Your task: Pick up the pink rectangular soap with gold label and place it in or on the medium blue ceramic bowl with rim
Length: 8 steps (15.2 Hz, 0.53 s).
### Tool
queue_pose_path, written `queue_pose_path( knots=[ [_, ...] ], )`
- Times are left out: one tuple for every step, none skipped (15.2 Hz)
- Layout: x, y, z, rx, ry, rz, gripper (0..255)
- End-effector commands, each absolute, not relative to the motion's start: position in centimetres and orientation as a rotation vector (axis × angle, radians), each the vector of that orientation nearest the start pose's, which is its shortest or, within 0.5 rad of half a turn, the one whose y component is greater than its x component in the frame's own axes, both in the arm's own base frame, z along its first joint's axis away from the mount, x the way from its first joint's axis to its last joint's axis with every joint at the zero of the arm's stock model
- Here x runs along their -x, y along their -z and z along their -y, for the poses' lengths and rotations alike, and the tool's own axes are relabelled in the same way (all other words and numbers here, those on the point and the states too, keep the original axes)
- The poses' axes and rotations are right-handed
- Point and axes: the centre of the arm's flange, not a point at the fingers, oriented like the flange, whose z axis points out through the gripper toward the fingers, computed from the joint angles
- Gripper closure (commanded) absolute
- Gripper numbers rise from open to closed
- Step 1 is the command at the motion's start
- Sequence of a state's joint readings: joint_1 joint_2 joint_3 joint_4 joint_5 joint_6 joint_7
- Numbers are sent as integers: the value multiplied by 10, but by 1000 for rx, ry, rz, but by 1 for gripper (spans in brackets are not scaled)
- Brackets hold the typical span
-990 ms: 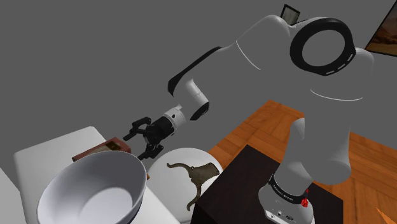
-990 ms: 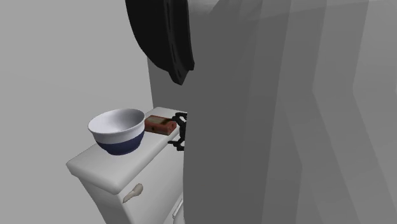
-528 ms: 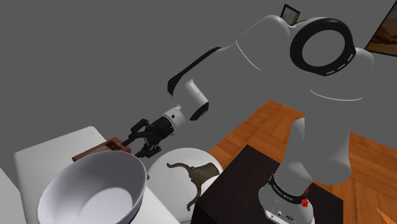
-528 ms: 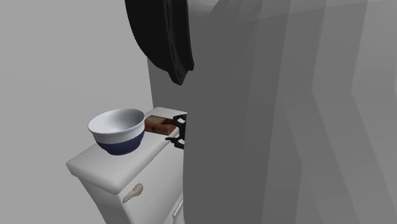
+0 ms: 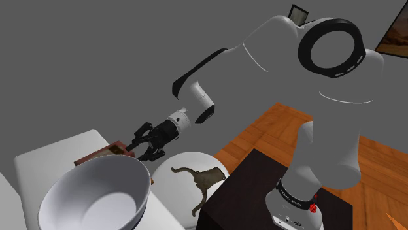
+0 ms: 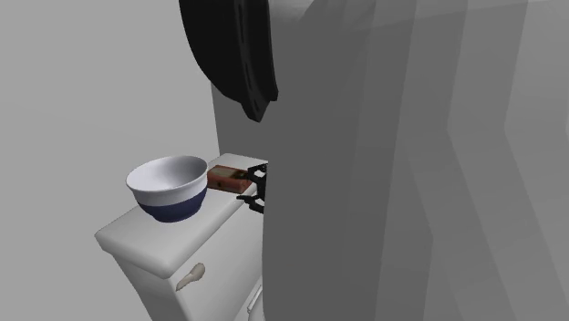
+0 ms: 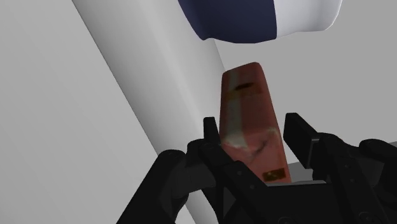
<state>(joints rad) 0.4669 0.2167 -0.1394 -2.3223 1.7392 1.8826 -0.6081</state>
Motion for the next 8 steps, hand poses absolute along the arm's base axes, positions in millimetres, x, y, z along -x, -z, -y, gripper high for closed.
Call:
queue_pose_path(
  knots=[
    [-460, -264, -234, 1744, -264, -295, 255],
    [-460, -269, -234, 1744, -264, -295, 255],
    [-460, -275, -234, 1744, -264, -295, 255],
    [-460, -280, -234, 1744, -264, -295, 255],
    [-460, -285, -234, 1744, -264, -295, 255],
    [-460, -290, -234, 1744, -264, -295, 255],
    [-460, -296, -234, 1744, -264, -295, 255],
    [-460, -301, -234, 1744, -264, -295, 255]
  ],
)
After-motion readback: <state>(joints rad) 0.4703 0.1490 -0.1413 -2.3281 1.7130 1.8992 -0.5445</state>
